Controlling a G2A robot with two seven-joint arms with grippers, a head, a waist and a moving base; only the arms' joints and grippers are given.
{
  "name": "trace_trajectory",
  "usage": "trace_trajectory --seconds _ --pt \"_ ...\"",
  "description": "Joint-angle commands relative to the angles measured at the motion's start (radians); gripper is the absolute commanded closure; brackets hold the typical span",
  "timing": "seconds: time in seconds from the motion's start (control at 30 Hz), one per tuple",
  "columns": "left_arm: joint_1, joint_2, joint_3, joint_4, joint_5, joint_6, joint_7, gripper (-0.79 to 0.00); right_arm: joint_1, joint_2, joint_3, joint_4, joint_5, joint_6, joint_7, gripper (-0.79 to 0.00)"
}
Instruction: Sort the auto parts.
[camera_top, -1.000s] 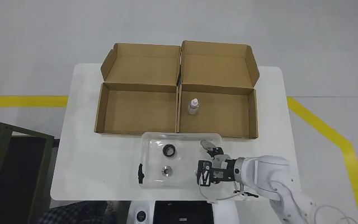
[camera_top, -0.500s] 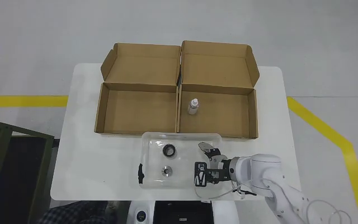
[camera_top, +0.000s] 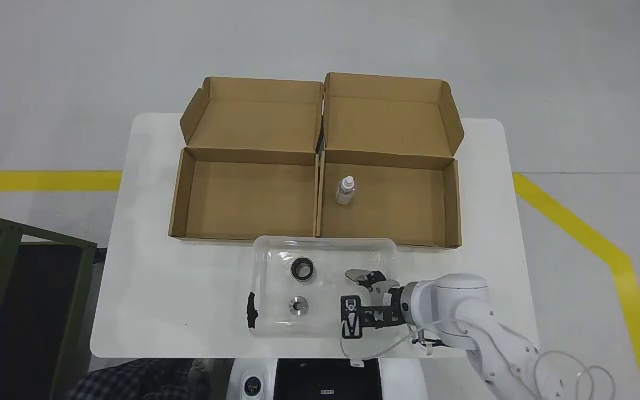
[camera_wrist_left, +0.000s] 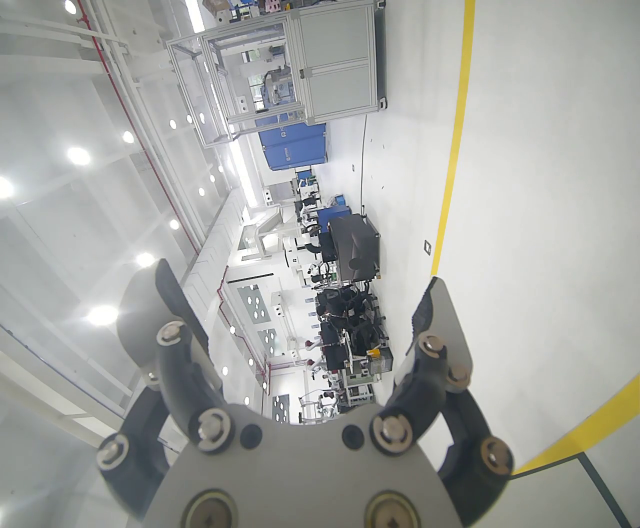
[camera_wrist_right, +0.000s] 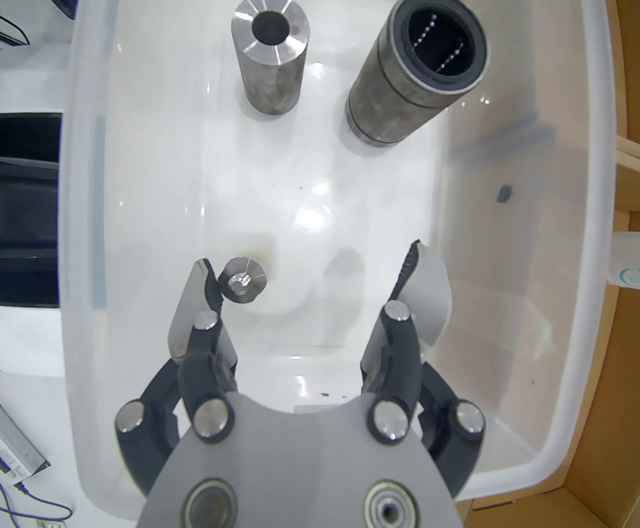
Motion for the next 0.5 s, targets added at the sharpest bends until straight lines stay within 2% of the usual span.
trace_trajectory --seconds 0.0,0.13,0.4,0.47 --pt "0.000 0.000 0.000 0.000 0.000 0.000 0.000 -0.785 0.005 0.001 -0.010 0.003 0.001 -0.009 0.012 -0.536" --pt "0.000 0.000 0.000 0.000 0.000 0.000 0.000 -0.785 0.014 0.001 -0.029 0.007 0.008 -0.017 0.033 -0.391" --pt "0.000 0.000 0.000 0.000 0.000 0.000 0.000 -0.785 0.033 0.004 -0.055 0.012 0.033 -0.032 0.079 -0.376" --pt "0.000 0.000 0.000 0.000 0.000 0.000 0.000 -0.785 0.037 0.005 -0.065 0.012 0.040 -0.032 0.092 -0.329"
